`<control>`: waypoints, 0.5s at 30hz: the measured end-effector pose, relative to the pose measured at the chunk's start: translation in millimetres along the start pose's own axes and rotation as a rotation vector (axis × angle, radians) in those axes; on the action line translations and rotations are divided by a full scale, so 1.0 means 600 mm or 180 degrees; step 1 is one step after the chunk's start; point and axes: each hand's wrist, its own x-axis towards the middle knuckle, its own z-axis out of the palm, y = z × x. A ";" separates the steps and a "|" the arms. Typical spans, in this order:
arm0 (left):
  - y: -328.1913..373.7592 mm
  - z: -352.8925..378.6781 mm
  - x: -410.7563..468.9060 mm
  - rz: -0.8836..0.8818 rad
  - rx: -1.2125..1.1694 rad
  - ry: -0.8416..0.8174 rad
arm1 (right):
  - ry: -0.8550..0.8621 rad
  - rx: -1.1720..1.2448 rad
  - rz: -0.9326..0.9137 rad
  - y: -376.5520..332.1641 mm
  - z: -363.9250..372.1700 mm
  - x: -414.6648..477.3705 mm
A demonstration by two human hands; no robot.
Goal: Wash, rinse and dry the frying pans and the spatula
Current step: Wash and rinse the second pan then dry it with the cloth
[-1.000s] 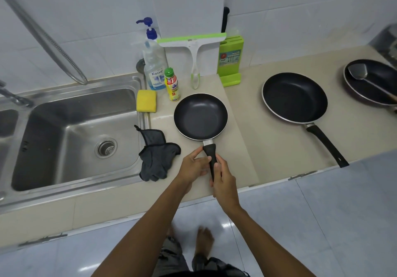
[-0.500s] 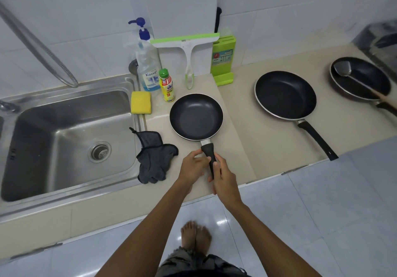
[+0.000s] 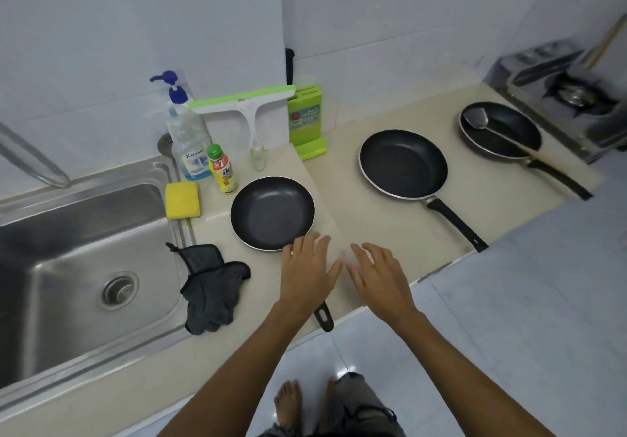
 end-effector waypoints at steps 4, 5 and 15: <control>0.070 0.034 0.057 0.0305 0.0048 -0.0173 | 0.0159 -0.0272 0.0146 0.108 -0.022 0.024; 0.092 0.048 0.073 0.0386 0.0056 -0.0252 | 0.0165 -0.0332 0.0206 0.140 -0.028 0.030; 0.299 0.236 0.249 0.0205 -0.0019 -0.0960 | -0.0208 -0.0250 0.0542 0.455 -0.017 0.122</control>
